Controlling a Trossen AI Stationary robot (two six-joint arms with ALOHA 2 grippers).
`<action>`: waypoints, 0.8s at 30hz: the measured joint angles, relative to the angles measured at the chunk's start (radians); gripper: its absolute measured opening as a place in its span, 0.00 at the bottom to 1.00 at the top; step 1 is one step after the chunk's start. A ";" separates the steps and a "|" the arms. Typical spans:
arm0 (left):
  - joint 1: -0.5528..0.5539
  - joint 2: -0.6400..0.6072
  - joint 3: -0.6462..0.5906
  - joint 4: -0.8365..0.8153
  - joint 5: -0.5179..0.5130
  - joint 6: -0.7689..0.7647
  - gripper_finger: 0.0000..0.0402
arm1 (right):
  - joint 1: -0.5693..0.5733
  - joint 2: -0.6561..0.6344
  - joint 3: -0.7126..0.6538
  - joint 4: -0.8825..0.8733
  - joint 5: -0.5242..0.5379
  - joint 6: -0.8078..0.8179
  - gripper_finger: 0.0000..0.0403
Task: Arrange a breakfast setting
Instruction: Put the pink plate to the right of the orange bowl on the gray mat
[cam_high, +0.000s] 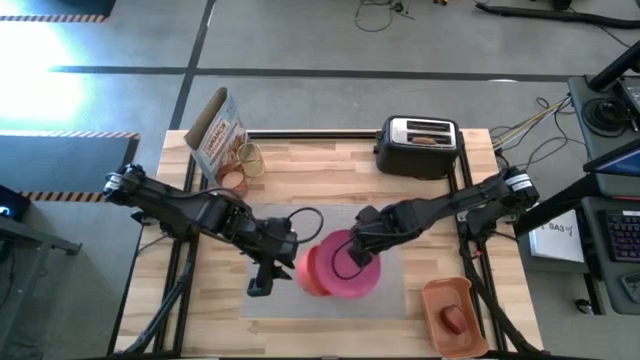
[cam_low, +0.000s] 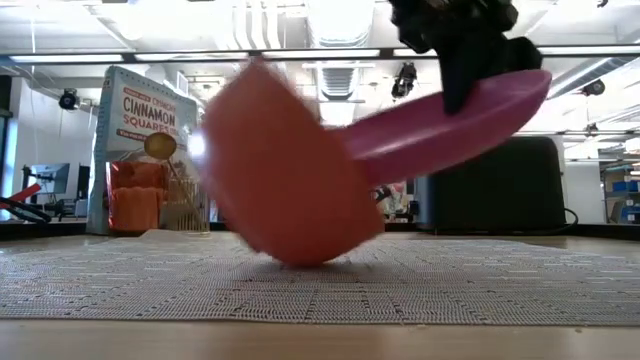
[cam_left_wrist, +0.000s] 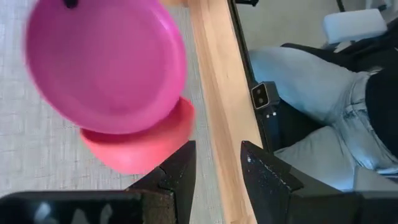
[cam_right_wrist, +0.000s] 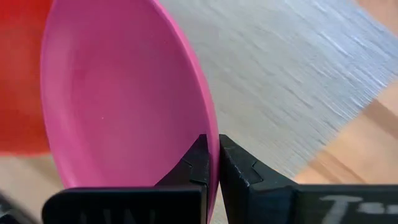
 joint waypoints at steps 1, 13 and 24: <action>-0.005 -0.001 0.009 -0.016 -0.016 0.002 0.27 | 0.000 0.000 0.000 0.012 -0.001 -0.009 0.02; -0.016 -0.003 0.025 -0.118 -0.101 0.003 0.27 | -0.005 -0.007 0.027 0.027 -0.006 -0.029 0.02; -0.024 -0.005 0.024 -0.181 -0.108 0.003 0.27 | -0.007 -0.185 0.021 -0.133 0.093 0.071 0.02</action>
